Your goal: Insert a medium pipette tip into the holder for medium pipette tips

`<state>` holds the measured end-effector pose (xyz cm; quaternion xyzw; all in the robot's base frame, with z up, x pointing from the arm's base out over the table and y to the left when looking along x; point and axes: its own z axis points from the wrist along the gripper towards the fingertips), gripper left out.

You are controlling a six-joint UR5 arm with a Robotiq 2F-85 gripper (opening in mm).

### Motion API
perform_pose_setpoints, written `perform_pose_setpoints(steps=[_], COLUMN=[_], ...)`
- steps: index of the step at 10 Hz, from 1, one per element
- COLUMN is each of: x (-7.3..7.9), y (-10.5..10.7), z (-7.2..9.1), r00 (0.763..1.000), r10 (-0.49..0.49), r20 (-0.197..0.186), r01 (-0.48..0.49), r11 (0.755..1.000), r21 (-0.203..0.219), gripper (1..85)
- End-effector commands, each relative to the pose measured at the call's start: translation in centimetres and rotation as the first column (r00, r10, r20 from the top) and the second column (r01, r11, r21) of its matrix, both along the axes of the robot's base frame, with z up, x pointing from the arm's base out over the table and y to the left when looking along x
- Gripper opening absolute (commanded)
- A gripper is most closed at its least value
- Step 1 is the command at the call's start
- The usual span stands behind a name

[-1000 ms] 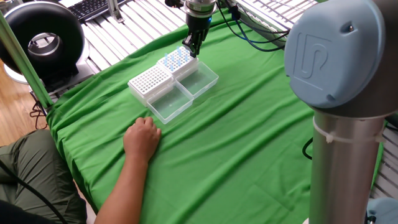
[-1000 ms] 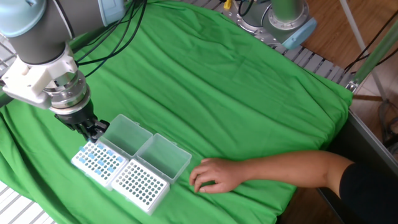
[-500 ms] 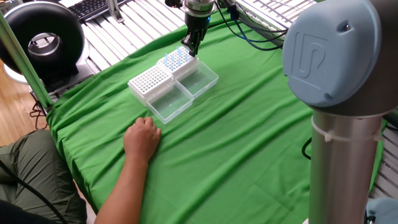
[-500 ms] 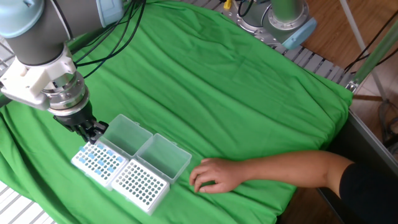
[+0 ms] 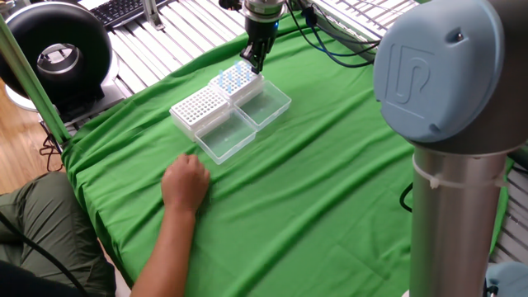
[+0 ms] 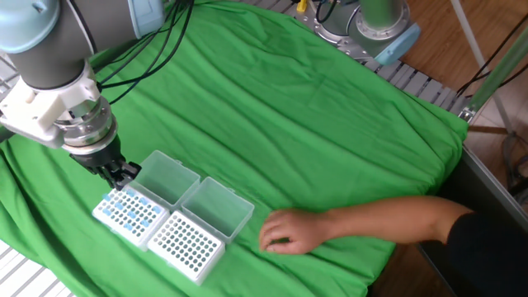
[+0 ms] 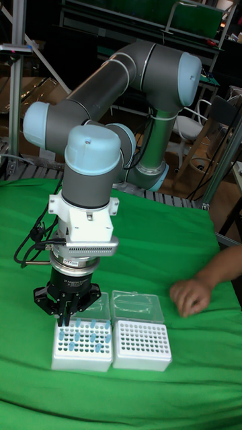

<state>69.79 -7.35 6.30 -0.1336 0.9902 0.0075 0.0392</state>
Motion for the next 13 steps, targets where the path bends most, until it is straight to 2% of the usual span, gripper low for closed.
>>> perform_pose_setpoints(steps=[1,4,7,13], x=[0.3,0.4,0.3,-0.3], y=[0.1,0.3,0.2,0.7], z=[0.5,1.4,3.1,7.0], r00=[1.000,1.000,1.000,0.999], r10=[-0.025,-0.028,-0.021,-0.023], r20=[0.003,0.004,-0.002,-0.027], r01=[0.025,0.028,0.021,0.023], r11=[1.000,1.000,1.000,1.000], r21=[-0.003,-0.001,0.011,0.001], gripper=[1.0,1.0,1.0,1.0])
